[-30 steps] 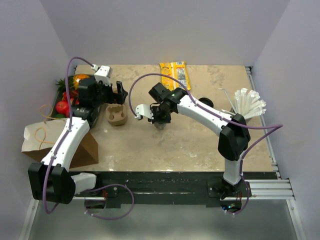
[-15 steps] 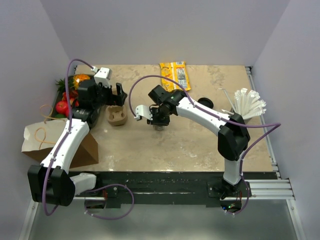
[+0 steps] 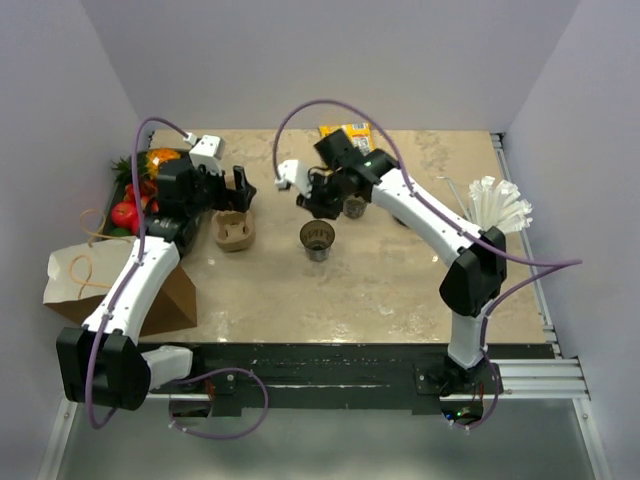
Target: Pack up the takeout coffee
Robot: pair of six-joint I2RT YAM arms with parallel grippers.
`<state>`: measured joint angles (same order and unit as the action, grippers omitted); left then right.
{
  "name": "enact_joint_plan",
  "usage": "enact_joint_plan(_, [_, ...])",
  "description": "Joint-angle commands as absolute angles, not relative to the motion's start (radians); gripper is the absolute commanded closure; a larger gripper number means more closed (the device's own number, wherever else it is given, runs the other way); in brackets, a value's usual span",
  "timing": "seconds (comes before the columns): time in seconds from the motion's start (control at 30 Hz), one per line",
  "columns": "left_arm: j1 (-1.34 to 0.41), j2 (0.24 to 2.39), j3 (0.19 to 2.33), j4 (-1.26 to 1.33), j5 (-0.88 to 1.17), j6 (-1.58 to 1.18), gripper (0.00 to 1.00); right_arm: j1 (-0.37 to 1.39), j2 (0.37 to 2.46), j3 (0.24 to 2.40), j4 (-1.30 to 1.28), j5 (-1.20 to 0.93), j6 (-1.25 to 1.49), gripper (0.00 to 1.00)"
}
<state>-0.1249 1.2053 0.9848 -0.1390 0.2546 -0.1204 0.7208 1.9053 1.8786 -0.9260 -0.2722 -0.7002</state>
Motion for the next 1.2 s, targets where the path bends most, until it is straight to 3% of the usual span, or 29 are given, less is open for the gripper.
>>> enact_joint_plan(0.0, [-0.124, 1.223, 0.996, -0.091, 0.297, -0.147, 0.01, 0.543, 1.894, 1.922, -0.908, -0.287, -0.557, 0.7])
enact_joint_plan(0.3, [-0.124, 1.252, 0.999, -0.083, 0.336, -0.156, 0.04, 0.27, 1.91, 1.812, -0.959, -0.25, -0.682, 0.73])
enact_joint_plan(0.67, [-0.126, 1.259, 1.003, -0.09, 0.347, -0.141, 0.04, 0.247, 1.963, 1.687, -0.959, -0.126, -0.885, 0.61])
enact_joint_plan(1.17, [-0.124, 1.273, 1.0, -0.081, 0.354, -0.144, 0.04, 0.247, 2.019, 1.671, -0.916, -0.037, -0.919, 0.68])
